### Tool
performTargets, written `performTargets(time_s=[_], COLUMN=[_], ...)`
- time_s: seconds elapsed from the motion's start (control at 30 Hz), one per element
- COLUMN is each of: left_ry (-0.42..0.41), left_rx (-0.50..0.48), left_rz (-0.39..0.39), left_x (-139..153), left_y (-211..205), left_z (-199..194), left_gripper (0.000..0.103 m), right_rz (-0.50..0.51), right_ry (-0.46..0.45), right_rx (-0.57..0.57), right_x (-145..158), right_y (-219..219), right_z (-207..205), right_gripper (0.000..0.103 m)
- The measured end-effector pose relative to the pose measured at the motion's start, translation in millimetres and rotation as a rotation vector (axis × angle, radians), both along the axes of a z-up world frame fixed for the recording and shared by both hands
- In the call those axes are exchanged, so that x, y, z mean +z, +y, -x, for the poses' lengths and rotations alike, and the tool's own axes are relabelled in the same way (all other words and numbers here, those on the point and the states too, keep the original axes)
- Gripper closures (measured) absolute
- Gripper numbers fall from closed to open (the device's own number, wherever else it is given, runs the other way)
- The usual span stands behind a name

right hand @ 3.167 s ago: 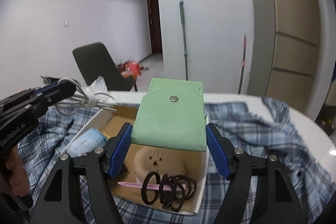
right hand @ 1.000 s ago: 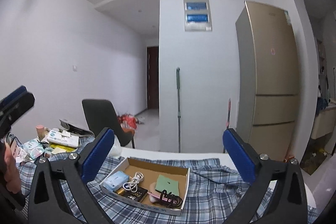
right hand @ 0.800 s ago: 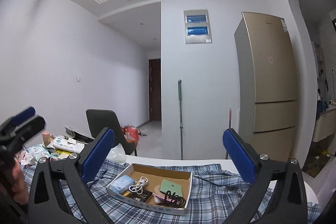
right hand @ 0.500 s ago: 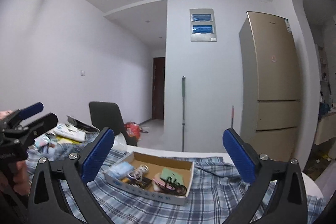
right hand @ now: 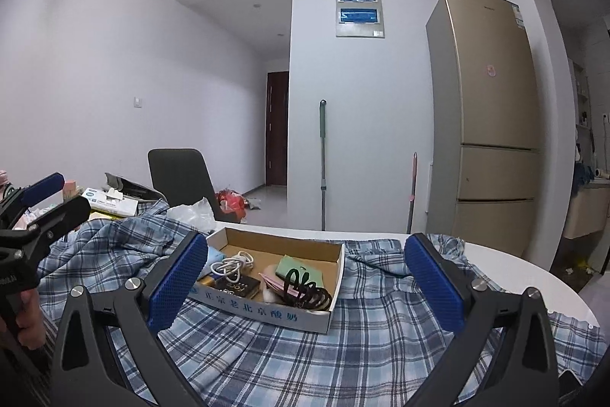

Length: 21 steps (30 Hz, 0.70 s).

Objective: Organize soft objects

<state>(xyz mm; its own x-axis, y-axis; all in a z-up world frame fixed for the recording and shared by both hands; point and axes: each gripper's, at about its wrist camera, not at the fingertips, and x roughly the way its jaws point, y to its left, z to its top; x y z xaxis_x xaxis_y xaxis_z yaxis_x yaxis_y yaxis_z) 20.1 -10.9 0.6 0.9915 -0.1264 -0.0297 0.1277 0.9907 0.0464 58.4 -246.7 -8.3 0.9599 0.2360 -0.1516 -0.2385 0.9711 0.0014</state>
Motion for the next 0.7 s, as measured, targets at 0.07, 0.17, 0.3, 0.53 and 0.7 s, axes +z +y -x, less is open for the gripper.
performTargets(time_s=[0.07, 0.17, 0.3, 0.53, 0.7], left_ry=[0.012, 0.018, 0.021, 0.046, 0.059], left_rx=[0.005, 0.02, 0.039, 0.044, 0.051], left_rz=[-0.002, 0.013, 0.014, 0.017, 0.022], left_x=[-1, -1, -1, -2, -2], left_y=[-1, 3, 4, 5, 6], left_z=[-3, -4, -5, -10, -13], left_gripper=[0.0, 0.0, 0.0, 0.0, 0.0], right_rz=[-0.014, -0.031, -0.031, -0.025, -0.033], right_ry=[0.003, 0.003, 0.005, 0.003, 0.005], right_rx=[-0.004, -0.013, -0.016, -0.007, -0.011], right_x=[0, 1, 2, 3, 3], right_y=[-3, -6, -6, -4, -6], right_z=[0, 1, 1, 2, 1], right_gripper=[0.0, 0.0, 0.0, 0.0, 0.0])
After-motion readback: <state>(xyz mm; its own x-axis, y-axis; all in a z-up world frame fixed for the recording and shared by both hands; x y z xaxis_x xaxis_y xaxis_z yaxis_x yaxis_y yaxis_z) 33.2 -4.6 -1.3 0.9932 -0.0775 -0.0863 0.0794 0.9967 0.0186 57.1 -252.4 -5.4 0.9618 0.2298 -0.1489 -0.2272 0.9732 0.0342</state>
